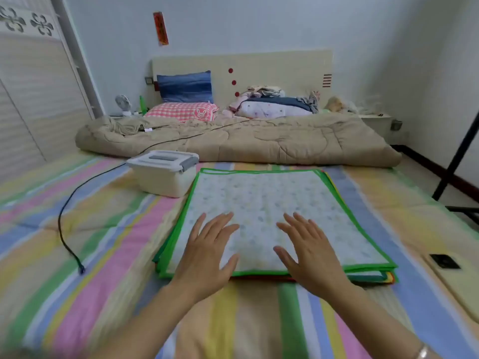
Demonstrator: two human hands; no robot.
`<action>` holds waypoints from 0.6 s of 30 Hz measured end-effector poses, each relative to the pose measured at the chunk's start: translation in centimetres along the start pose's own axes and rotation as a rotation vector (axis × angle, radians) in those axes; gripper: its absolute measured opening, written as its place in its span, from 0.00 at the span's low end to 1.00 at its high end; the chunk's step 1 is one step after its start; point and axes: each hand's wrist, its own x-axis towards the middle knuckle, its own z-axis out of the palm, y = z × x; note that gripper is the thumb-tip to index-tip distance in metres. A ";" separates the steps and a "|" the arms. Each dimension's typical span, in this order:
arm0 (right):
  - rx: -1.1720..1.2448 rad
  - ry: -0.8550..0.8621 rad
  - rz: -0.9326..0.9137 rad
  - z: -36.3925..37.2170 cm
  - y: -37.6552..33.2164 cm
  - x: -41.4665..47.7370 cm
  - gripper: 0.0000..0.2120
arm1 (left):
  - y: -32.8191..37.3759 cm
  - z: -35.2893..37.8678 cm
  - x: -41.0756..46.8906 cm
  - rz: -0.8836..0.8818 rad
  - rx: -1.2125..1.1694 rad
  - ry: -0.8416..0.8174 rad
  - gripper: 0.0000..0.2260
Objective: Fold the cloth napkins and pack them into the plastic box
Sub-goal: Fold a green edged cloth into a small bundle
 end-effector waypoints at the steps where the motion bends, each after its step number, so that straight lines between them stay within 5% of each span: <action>1: -0.038 -0.099 -0.016 1.6 0.9 -1.2 0.32 | -0.3 1.7 -1.2 0.004 0.015 -0.107 0.27; 6: -0.116 -0.190 -0.003 6.0 4.4 -4.6 0.36 | -2.9 7.5 -3.4 0.003 0.073 -0.375 0.40; 16: -0.266 -0.140 -0.155 6.7 5.2 -2.9 0.36 | -4.9 8.0 -2.1 0.311 0.194 -0.239 0.37; 18: -0.277 -0.100 -0.170 6.7 5.1 -2.8 0.34 | -5.0 8.0 -1.7 0.348 0.211 -0.216 0.28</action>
